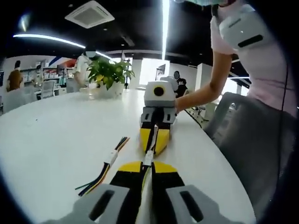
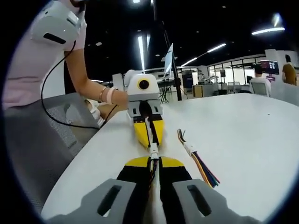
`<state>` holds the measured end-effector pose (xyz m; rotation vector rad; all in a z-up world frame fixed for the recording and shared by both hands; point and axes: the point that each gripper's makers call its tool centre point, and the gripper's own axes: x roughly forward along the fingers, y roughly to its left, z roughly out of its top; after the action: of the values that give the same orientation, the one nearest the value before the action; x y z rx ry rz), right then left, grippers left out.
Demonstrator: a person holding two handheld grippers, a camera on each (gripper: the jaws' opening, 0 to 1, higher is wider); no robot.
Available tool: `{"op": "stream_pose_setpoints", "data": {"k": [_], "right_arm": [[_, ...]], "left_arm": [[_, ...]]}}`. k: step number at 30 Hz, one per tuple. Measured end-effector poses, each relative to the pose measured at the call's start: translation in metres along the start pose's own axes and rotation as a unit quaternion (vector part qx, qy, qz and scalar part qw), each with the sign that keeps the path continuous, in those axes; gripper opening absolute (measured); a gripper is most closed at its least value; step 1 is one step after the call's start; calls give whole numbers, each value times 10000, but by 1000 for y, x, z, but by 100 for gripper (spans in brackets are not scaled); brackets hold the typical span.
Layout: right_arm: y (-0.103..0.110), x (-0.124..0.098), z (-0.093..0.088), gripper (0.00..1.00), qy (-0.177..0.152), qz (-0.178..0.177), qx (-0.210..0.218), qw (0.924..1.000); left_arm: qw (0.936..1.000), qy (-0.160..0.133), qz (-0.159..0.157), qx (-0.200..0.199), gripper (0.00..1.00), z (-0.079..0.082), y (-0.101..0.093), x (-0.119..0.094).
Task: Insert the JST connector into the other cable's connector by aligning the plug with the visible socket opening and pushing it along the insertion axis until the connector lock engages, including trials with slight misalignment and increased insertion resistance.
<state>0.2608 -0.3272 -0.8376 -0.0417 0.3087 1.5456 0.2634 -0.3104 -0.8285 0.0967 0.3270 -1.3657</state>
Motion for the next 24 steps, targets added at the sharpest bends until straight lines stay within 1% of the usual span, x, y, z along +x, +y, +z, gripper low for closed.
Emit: {"op": "stream_pose_setpoints", "data": {"k": [8,12,19,22,24], "right_arm": [[0,2,-1,4,-1,40,7,10000],[-2,2,2,4,-137,0,132,9998],[-2,2,0,4,-98,-7,146,9998],[-3,2,1,4,-134,-7,187,9997],[-3,2,1,4,-127,-16,212,9997]], "left_arm": [[10000,-46,10,-47,0,-2,-1,2],[9999,-149,27,-57,0,1,1,1],[9999,-107,42,59,0,0,-1,3],[9998,-170,72,12,0,1,0,3],[9998,-160,75,18,0,1,0,3]]}}
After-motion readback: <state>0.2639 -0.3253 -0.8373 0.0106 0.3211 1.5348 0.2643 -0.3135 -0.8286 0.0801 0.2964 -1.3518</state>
